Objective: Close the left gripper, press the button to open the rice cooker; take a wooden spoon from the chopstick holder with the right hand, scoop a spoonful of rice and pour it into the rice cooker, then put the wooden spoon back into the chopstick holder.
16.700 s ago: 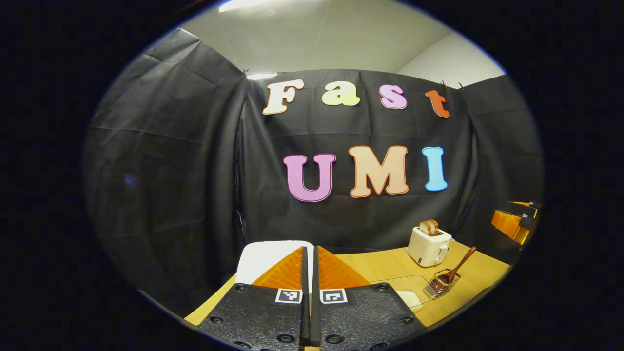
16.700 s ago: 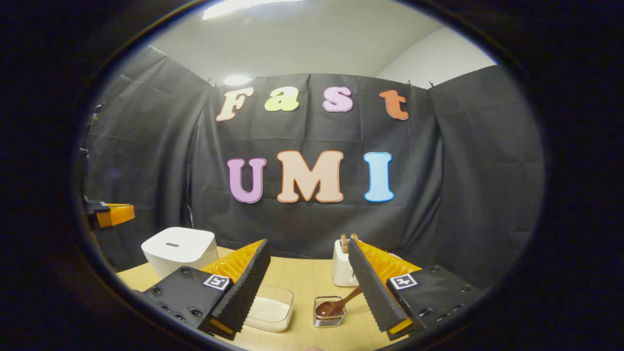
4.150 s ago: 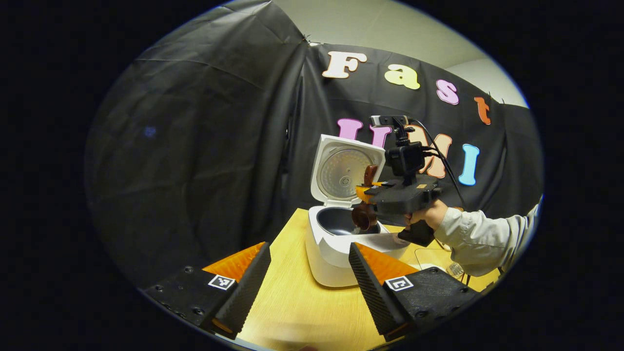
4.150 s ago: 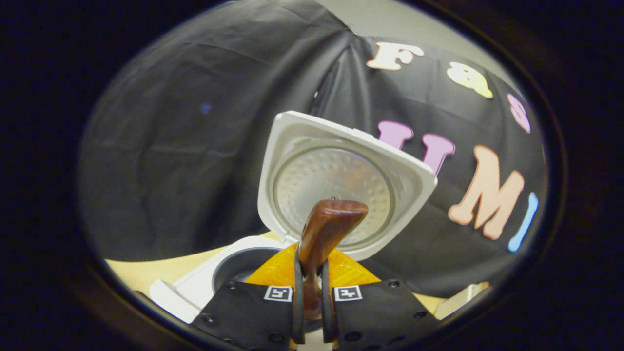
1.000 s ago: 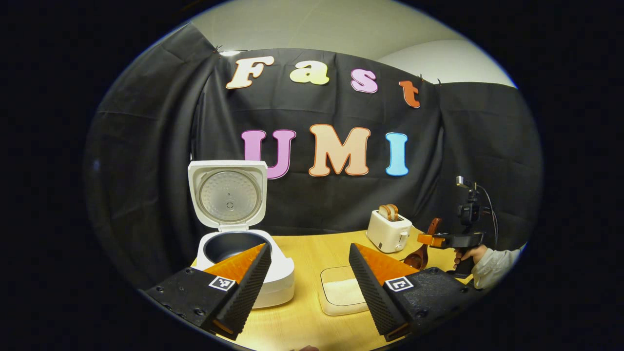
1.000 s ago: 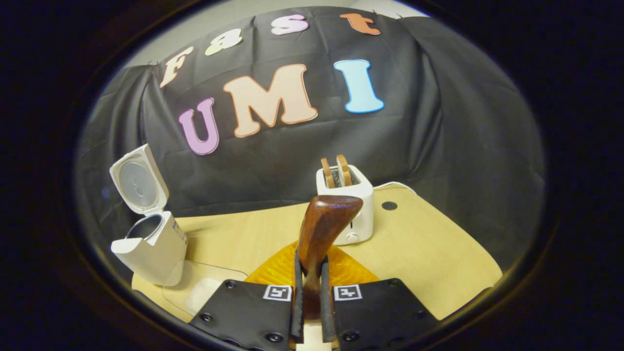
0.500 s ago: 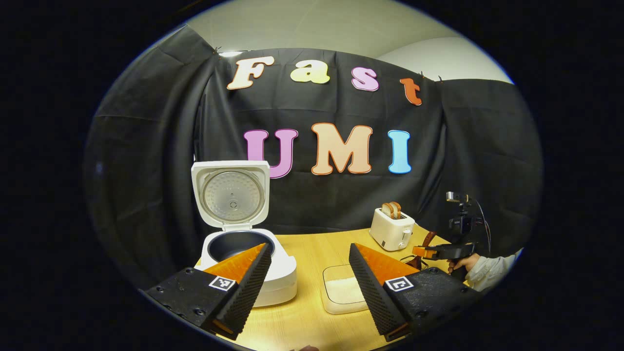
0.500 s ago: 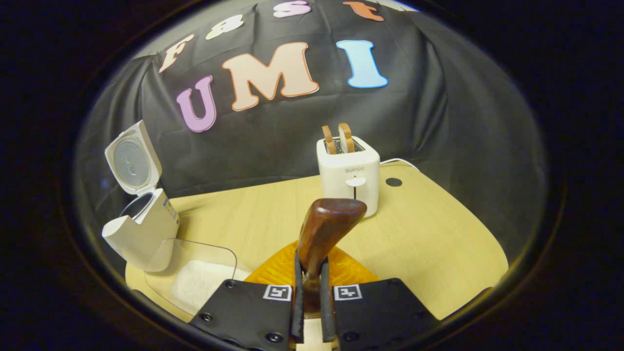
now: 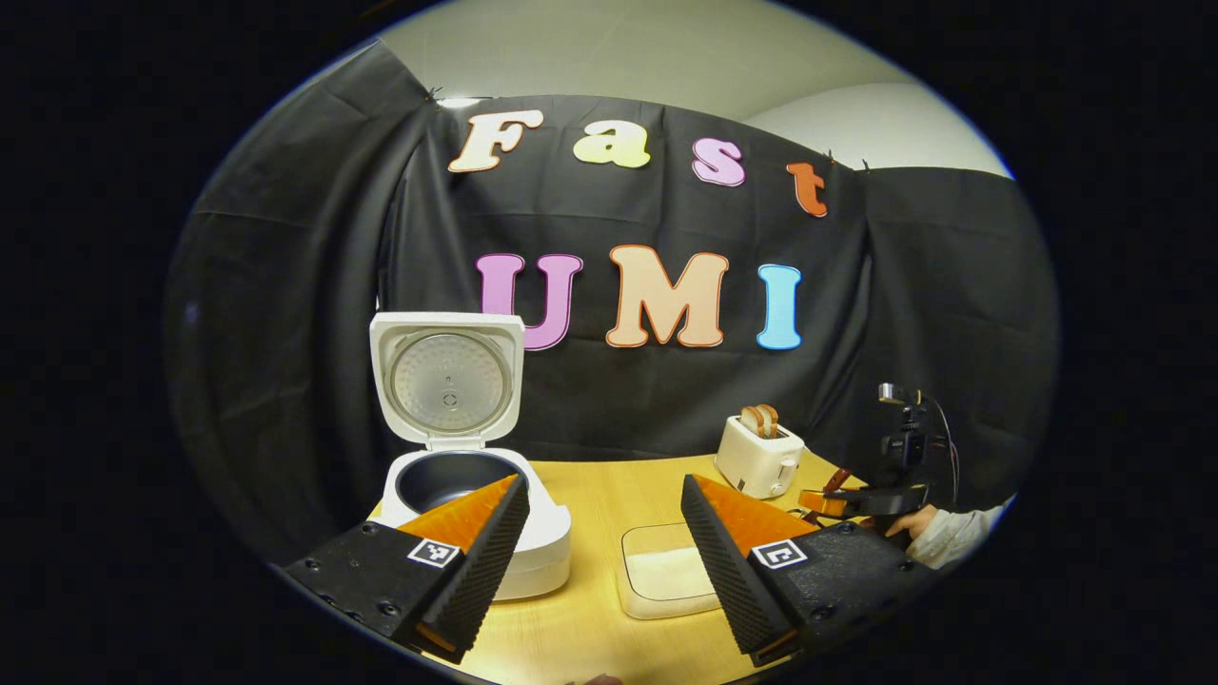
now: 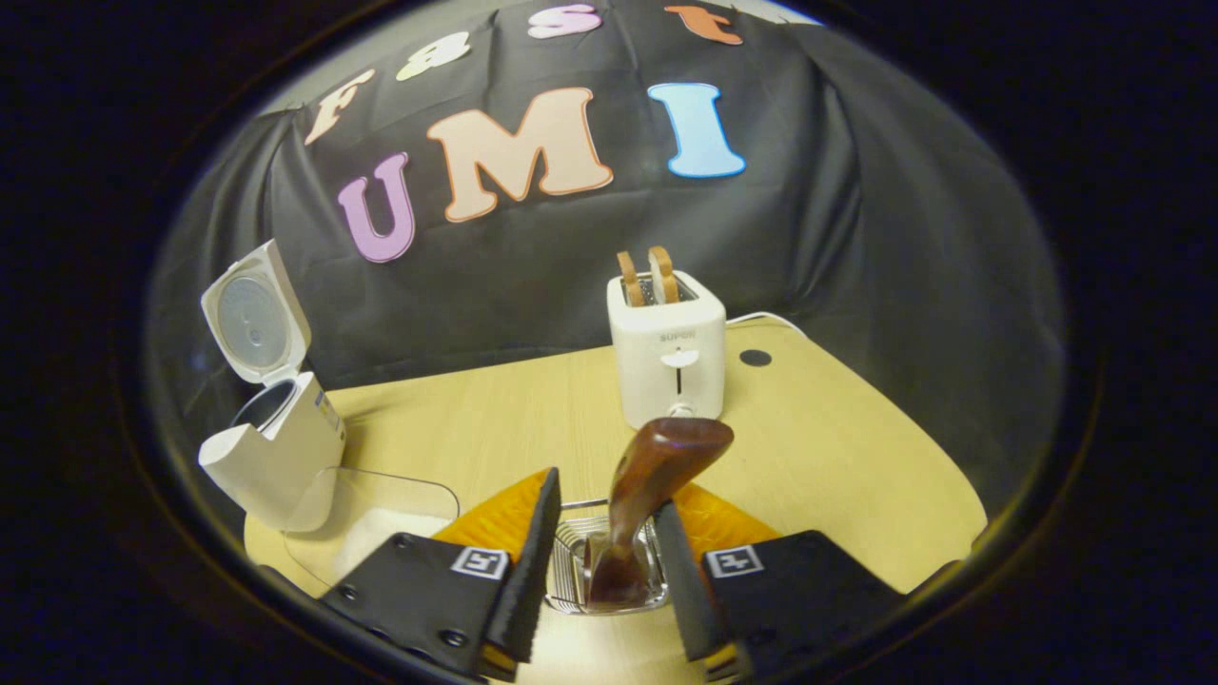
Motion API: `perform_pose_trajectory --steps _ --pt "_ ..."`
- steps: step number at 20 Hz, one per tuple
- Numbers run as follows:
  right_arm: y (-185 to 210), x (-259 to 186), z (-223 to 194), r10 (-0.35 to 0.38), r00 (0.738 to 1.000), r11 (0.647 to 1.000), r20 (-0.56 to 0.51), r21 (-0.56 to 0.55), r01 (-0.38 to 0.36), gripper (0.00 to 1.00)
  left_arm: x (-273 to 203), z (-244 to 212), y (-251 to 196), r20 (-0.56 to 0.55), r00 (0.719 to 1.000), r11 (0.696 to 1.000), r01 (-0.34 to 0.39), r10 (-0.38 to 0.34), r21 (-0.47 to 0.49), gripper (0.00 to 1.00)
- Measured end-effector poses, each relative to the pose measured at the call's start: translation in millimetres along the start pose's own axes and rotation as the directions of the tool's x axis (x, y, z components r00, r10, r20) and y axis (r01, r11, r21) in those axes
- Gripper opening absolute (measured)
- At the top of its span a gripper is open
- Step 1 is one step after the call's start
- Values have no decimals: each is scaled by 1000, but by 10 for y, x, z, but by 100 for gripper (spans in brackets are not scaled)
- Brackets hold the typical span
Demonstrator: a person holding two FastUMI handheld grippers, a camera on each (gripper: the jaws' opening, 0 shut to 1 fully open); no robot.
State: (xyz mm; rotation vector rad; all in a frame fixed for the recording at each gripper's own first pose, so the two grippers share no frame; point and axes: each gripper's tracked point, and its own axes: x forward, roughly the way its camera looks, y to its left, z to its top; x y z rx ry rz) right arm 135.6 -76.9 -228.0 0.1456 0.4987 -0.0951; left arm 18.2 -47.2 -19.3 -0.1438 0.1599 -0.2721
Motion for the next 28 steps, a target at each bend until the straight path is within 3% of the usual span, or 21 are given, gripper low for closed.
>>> perform_pose_trajectory --steps 3,7,15,20,28 --pt "-28 -194 142 -24 998 999 52 -37 26 100 8 56 16 13 1000 1000 1 -1 -13 95" --pt "-40 -478 503 -39 987 997 158 -57 48 100 40 156 123 32 999 1000 -18 18 -15 93" --pt "399 -1087 1138 64 951 996 303 -80 -41 100 212 548 595 94 989 993 -116 113 31 95" --pt "597 -1263 1180 98 945 992 313 -110 -66 100 383 827 1053 121 972 975 -211 201 76 95" --pt "797 -1408 965 103 954 989 280 -127 -69 100 843 1390 1632 148 952 960 -277 269 37 94"
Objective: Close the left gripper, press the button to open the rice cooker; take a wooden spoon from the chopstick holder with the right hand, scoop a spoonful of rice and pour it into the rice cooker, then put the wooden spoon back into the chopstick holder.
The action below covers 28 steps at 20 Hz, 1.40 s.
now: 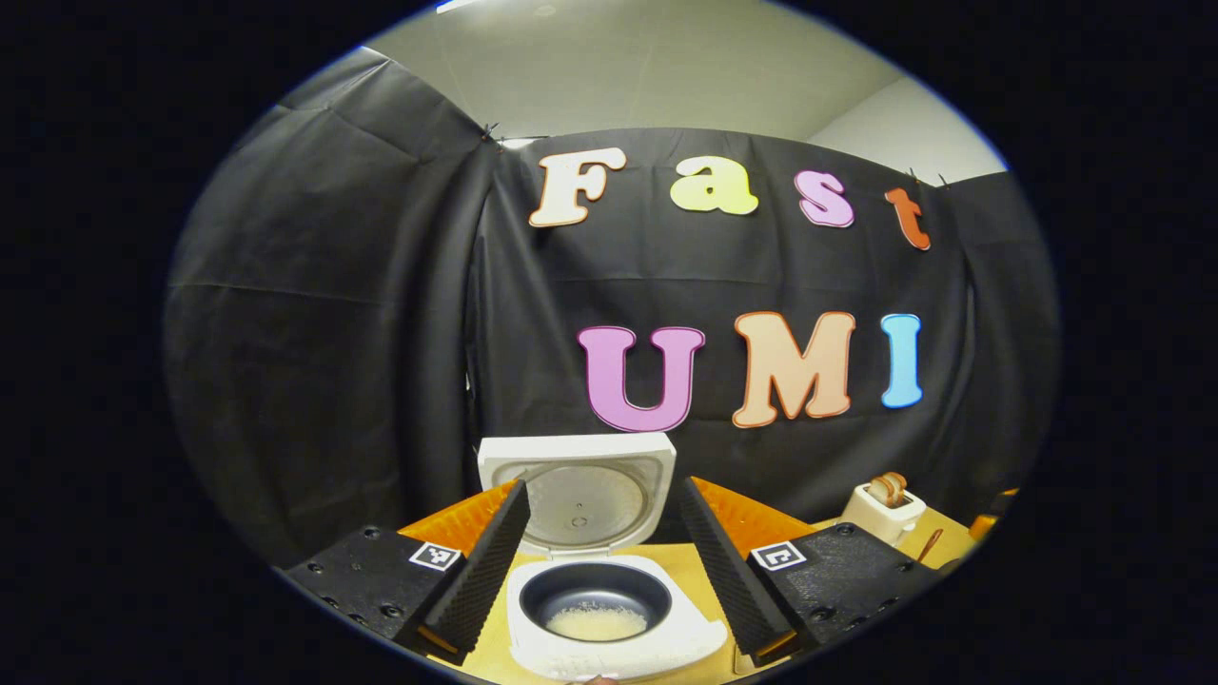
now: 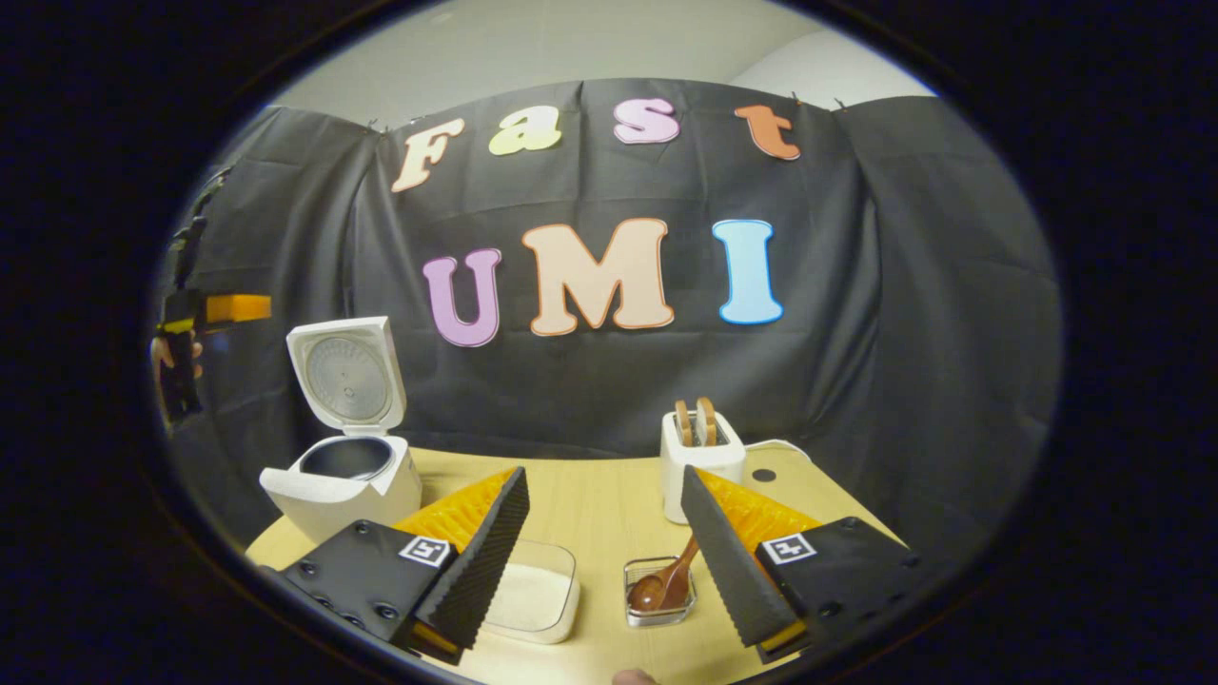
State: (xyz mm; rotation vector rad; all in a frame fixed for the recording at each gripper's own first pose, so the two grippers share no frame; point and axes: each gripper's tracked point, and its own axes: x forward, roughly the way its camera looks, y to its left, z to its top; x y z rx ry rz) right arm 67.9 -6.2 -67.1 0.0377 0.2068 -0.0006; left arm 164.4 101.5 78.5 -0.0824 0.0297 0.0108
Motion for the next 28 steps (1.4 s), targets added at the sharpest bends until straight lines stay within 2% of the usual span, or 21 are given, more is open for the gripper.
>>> perform_pose_trajectory --steps 5,6,8,10,13,17,18,22,23,26,28 --pt "9 -79 -5 -35 999 999 -4 10 35 100 540 181 152 1 1000 998 -15 15 -65 94" --pt "22 -102 -2 -41 999 999 -2 15 41 100 658 210 194 6 1000 998 -21 21 -57 92" --pt "19 -132 10 -55 998 998 4 14 55 100 898 268 258 15 999 999 -31 32 -29 96" --pt "12 -181 -36 -70 998 998 -5 2 70 100 1152 271 336 17 999 999 -51 51 4 94" --pt "-62 -260 -96 -103 995 995 -16 -2 103 100 1500 227 490 21 994 993 -107 106 42 93" --pt "-227 -374 -182 -155 987 988 -36 -1 155 100 1875 71 475 0 994 993 -105 105 59 91" --pt "-275 -388 -194 -169 985 986 -39 -1 169 100 1963 17 479 -9 994 993 -105 105 57 93" --pt "-435 -468 -225 -207 977 978 -51 11 207 100 2150 -292 519 -90 988 992 -124 124 3 92" --pt "-465 -485 -209 -212 976 977 -49 11 213 100 2150 -387 524 -116 984 991 -135 134 -4 94" --pt "-487 -479 -183 -211 976 977 -45 11 212 100 2096 -370 496 -126 983 991 -137 135 -9 92" --pt "-455 -452 -177 -196 980 980 -42 15 197 100 2044 -371 468 -124 984 991 -132 131 0 95"
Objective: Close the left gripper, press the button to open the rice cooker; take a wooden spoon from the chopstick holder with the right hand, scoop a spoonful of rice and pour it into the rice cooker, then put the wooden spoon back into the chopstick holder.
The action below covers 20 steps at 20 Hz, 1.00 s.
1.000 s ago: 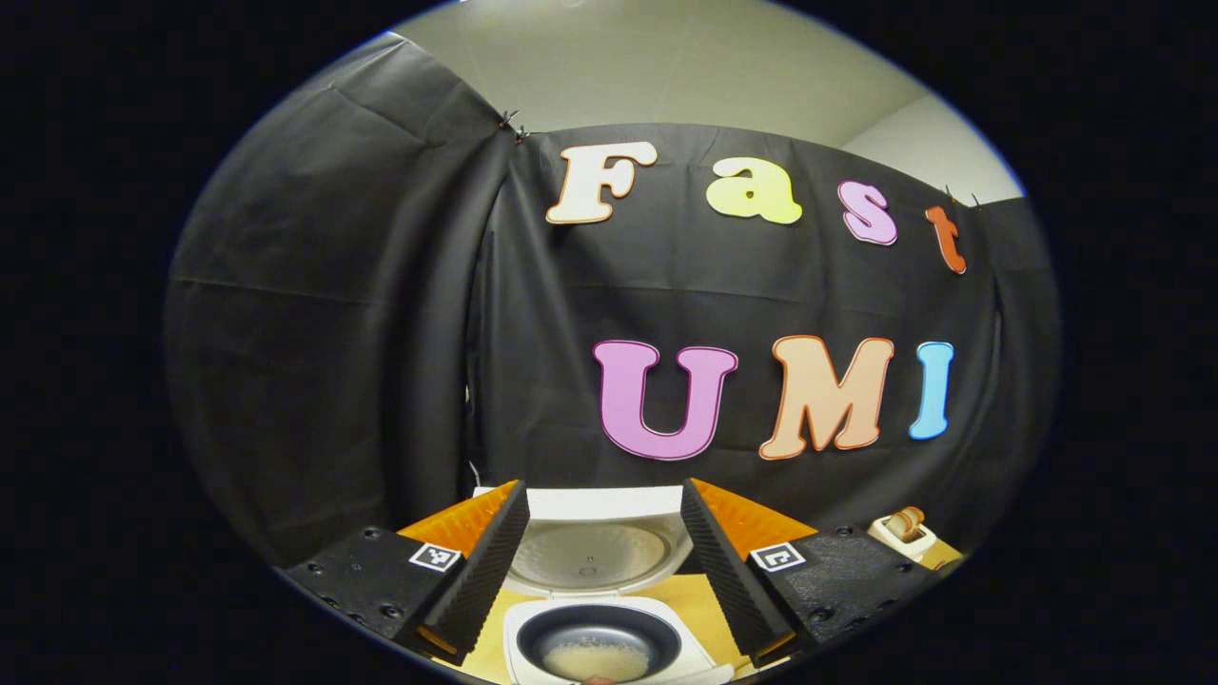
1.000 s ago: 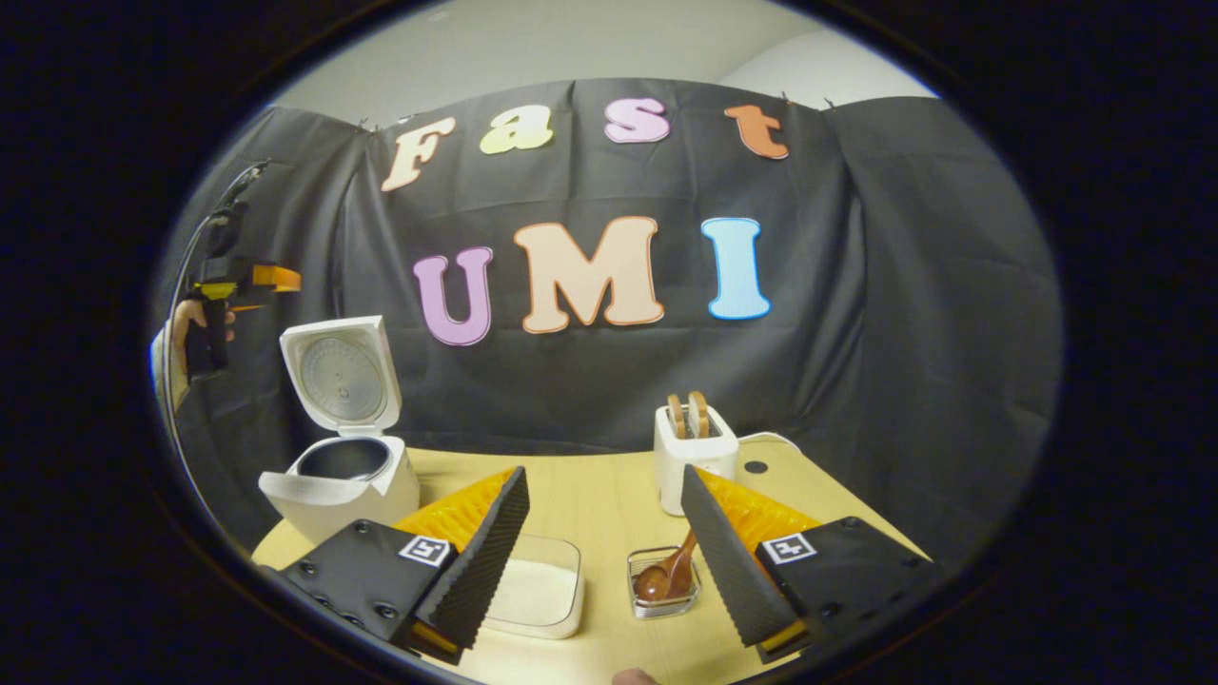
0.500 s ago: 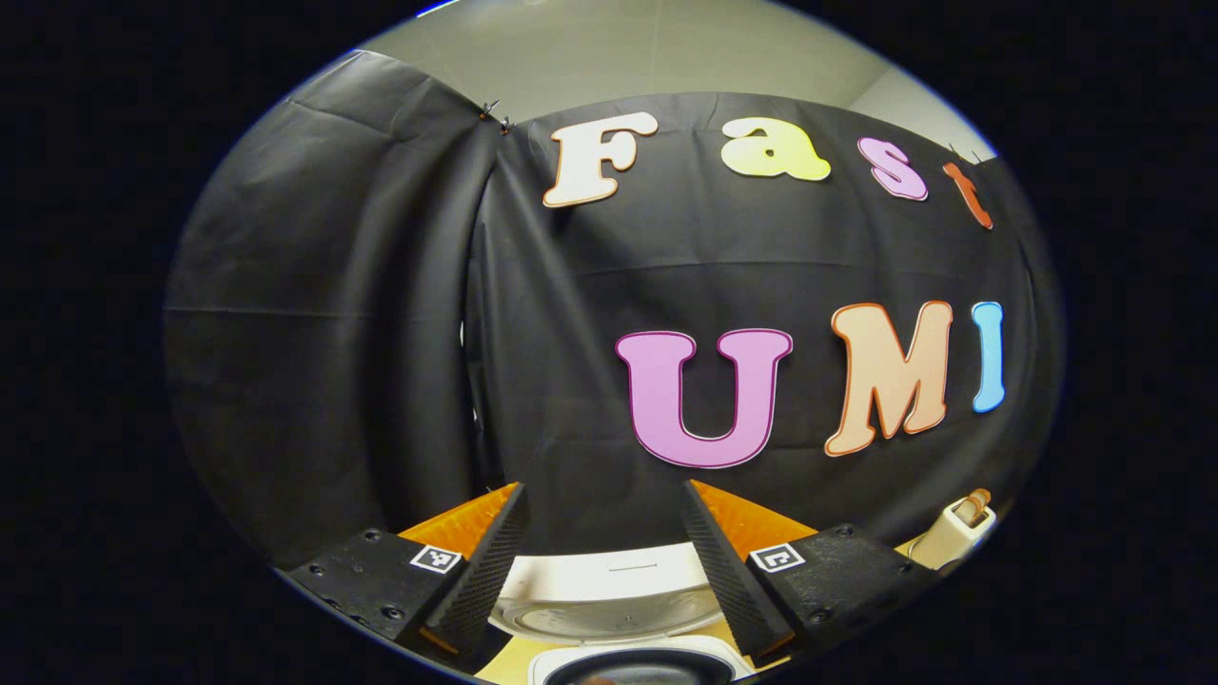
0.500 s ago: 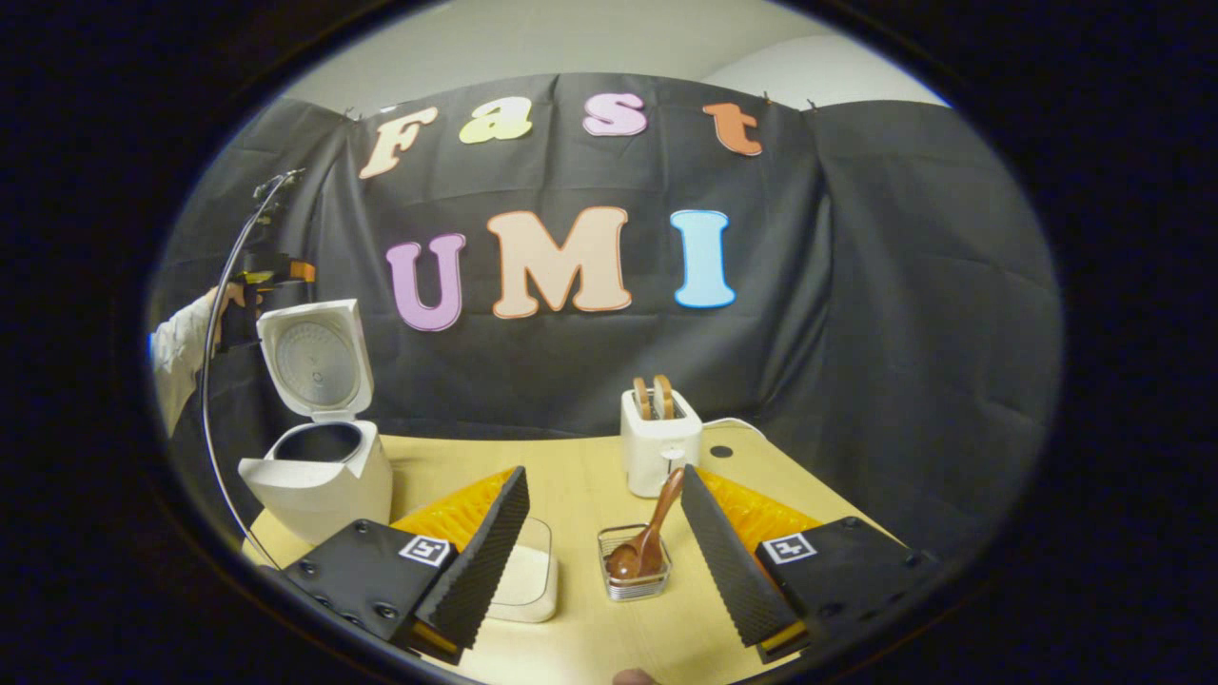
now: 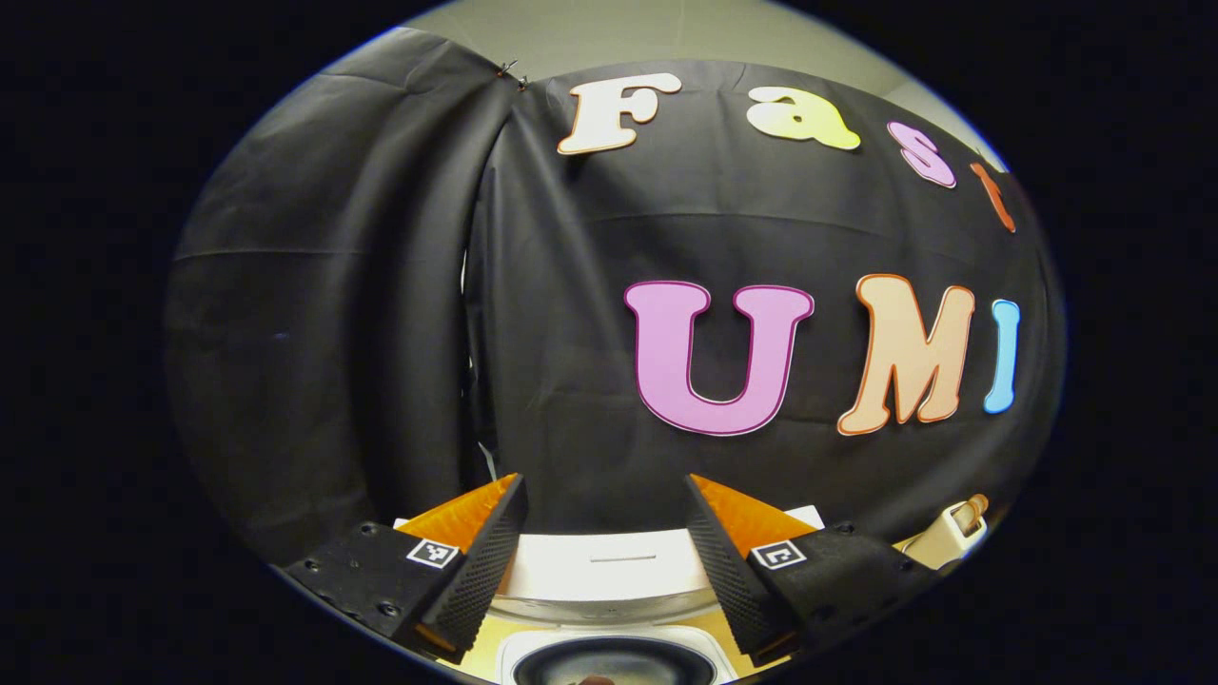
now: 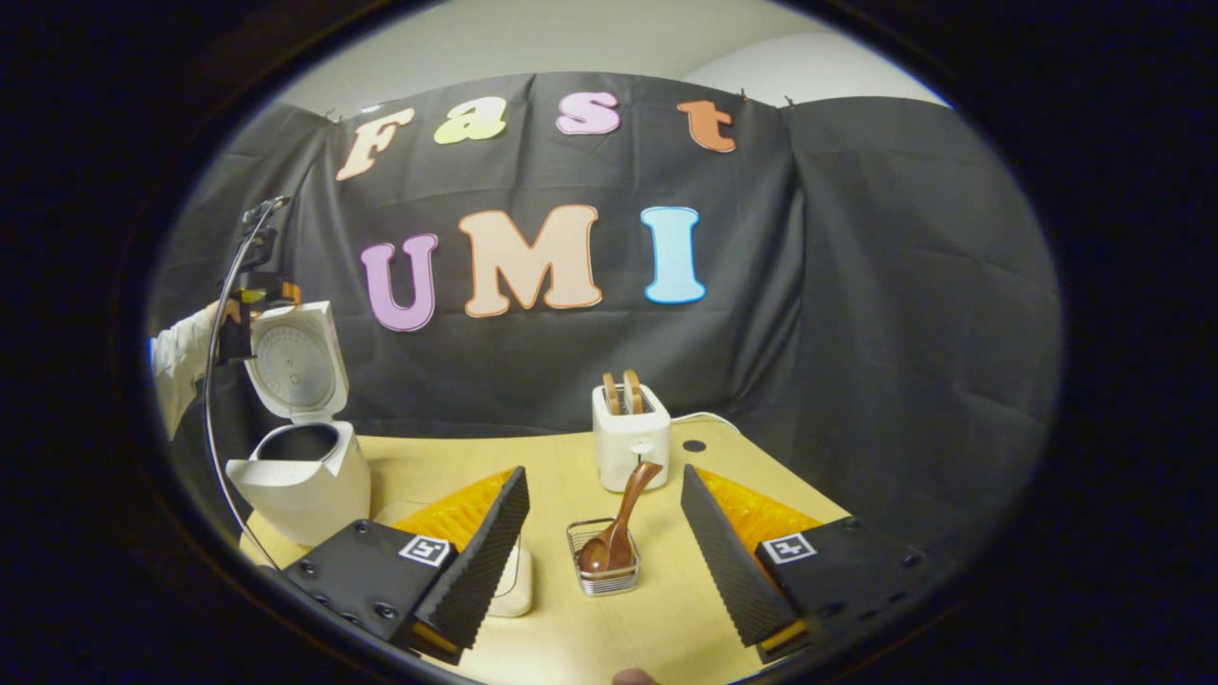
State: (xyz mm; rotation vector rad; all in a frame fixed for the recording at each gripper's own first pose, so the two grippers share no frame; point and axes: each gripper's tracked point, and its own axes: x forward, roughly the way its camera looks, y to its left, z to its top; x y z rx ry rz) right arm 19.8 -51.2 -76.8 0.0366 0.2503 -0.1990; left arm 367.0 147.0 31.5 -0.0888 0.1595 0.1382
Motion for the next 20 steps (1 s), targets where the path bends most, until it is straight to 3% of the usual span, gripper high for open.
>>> perform_pose_trajectory --steps 2,20 --pt "66 39 -36 23 1000 1000 -5 -6 -23 100 -181 -64 -16 7 1000 1000 6 -6 31 95" --pt "497 134 -22 233 972 972 -24 -22 -233 100 -1103 -620 -119 -44 999 1000 1 0 12 94"
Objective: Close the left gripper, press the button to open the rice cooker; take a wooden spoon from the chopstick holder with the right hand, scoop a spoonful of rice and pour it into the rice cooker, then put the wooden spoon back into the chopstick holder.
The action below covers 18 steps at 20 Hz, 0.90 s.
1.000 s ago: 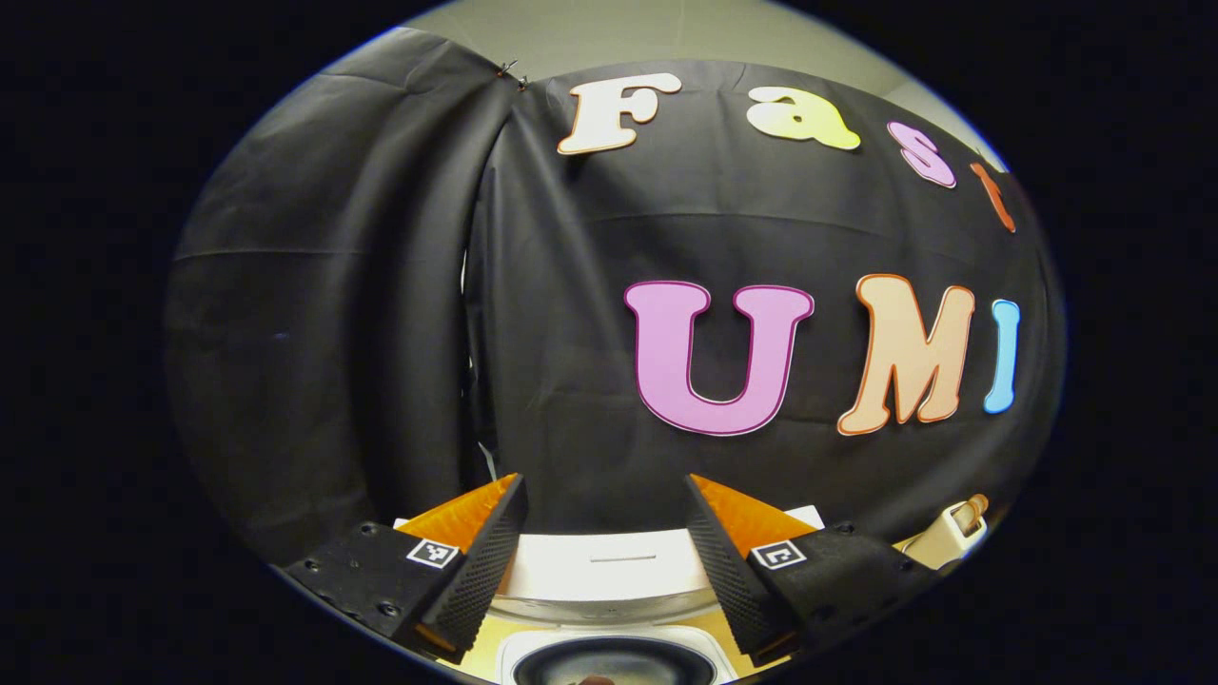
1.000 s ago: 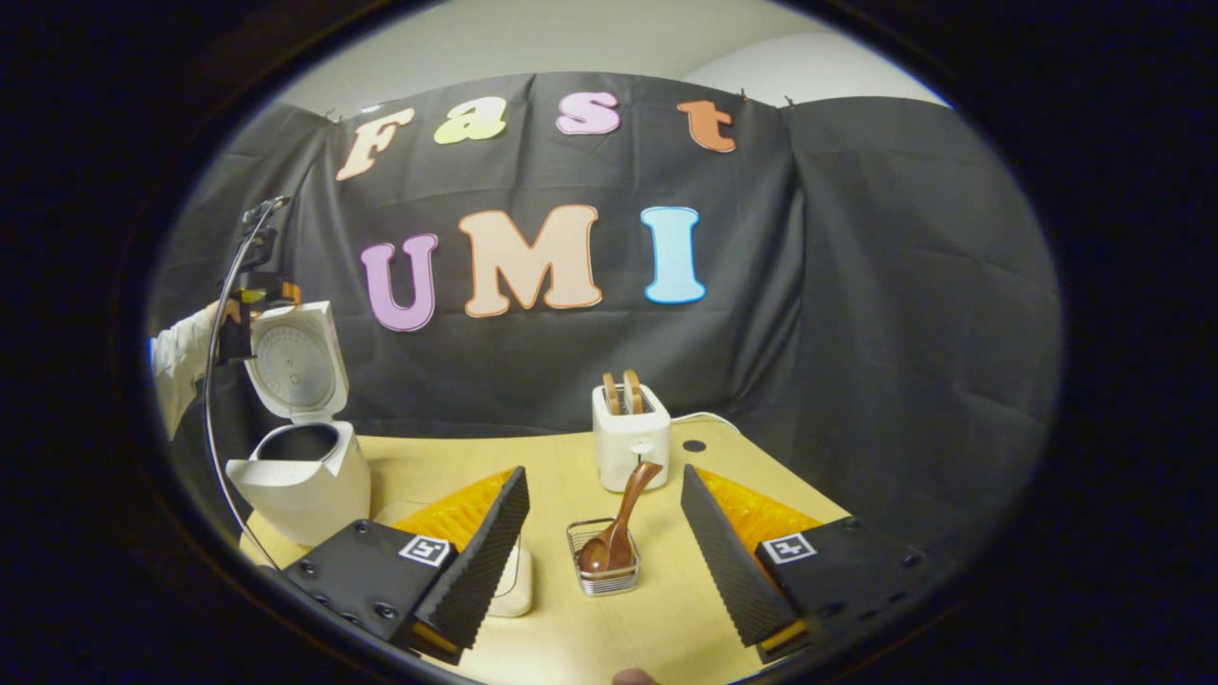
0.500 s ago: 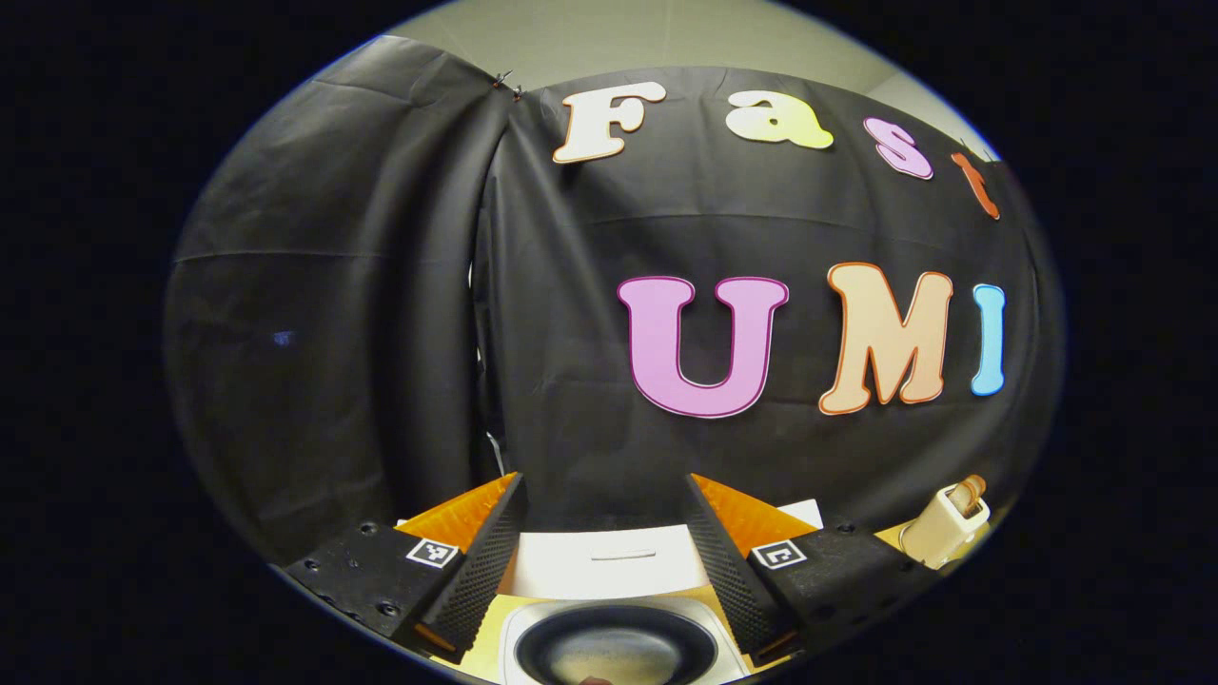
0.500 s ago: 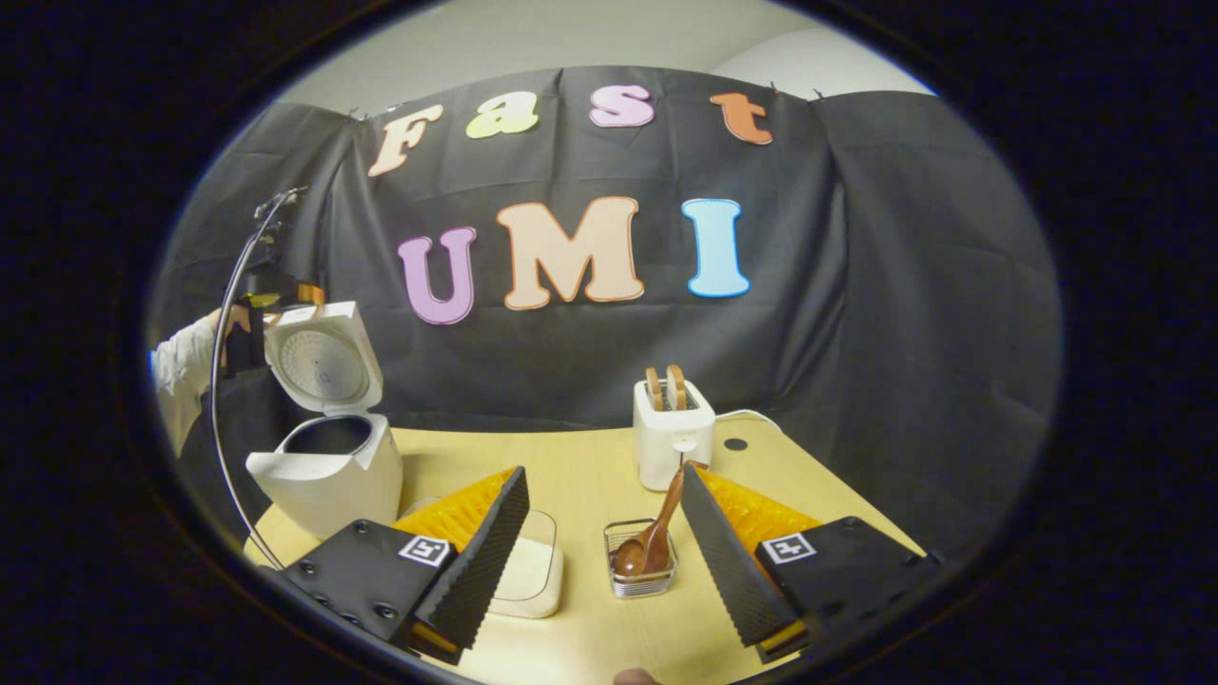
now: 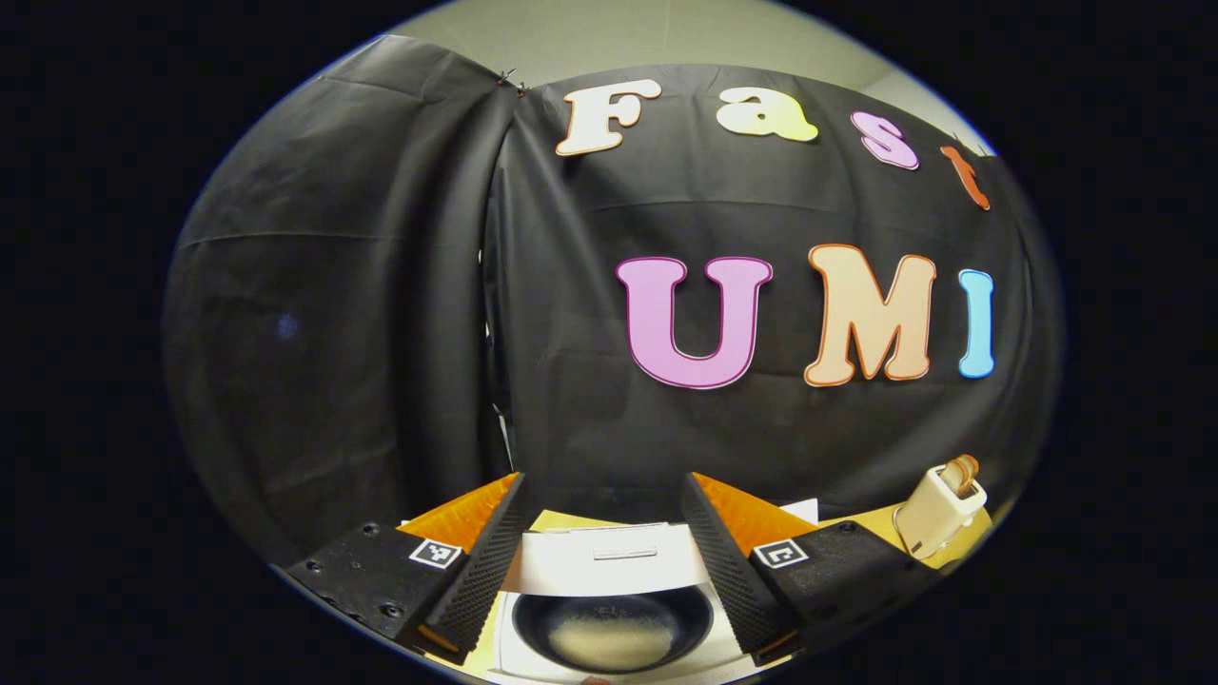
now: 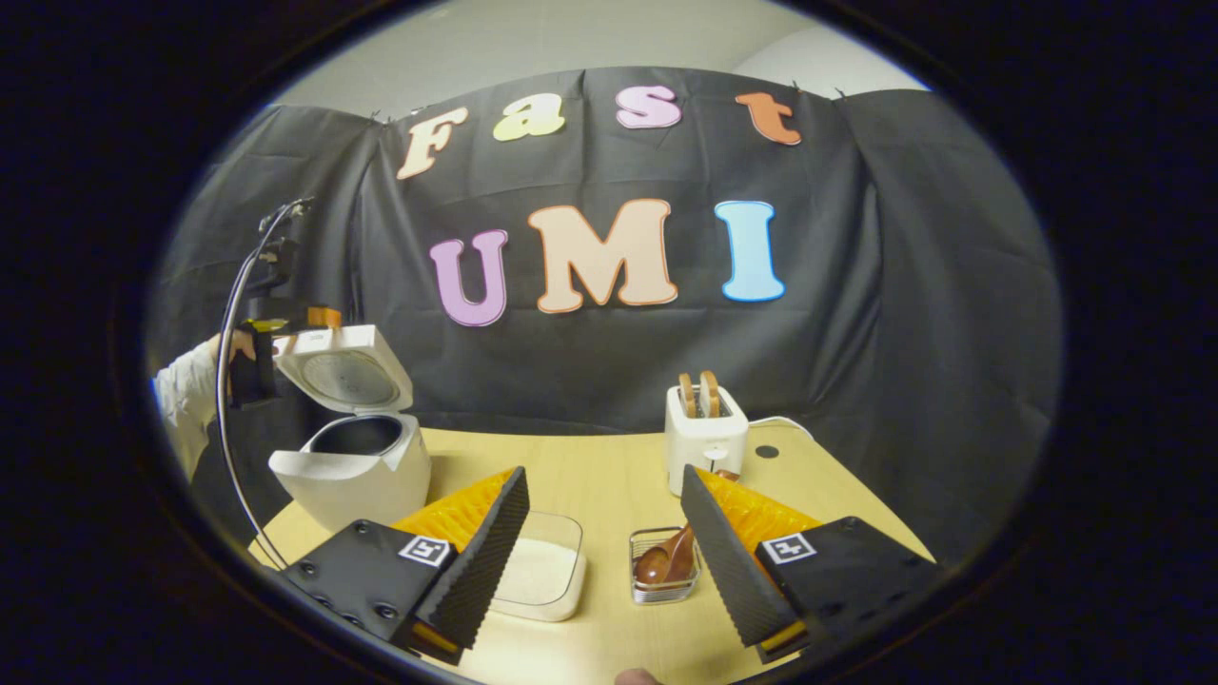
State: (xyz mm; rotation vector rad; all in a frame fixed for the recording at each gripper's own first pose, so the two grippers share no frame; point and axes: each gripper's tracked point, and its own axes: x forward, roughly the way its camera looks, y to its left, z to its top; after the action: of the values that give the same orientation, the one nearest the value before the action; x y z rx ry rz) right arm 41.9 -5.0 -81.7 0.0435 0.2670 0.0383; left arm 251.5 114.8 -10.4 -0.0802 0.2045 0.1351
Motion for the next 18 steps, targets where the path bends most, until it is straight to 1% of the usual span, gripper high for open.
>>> perform_pose_trajectory --steps 6,7,9,12,13,15,18 --pt "71 18 -1 36 999 999 -2 -8 -36 100 -241 -371 -27 -52 999 1000 5 -6 -12 95" --pt "77 2 2 40 999 999 1 -8 -40 100 -294 -443 -40 -63 998 1000 7 -8 -17 96" --pt "89 15 -10 46 999 999 -2 -4 -46 100 -388 -621 -53 -89 996 1000 11 -12 -15 95" --pt "93 32 6 53 999 999 -3 0 -53 100 -498 -853 -72 -118 993 1000 15 -17 -24 95" --pt "104 40 1 55 998 998 -4 -1 -55 100 -526 -930 -75 -132 991 999 15 -19 -28 94" --pt "121 44 -16 59 998 998 -9 -2 -59 100 -560 -1044 -81 -147 989 999 14 -20 -45 95" --pt "152 36 1 65 998 998 -2 -2 -65 100 -579 -1237 -83 -179 984 999 12 -19 -43 95"
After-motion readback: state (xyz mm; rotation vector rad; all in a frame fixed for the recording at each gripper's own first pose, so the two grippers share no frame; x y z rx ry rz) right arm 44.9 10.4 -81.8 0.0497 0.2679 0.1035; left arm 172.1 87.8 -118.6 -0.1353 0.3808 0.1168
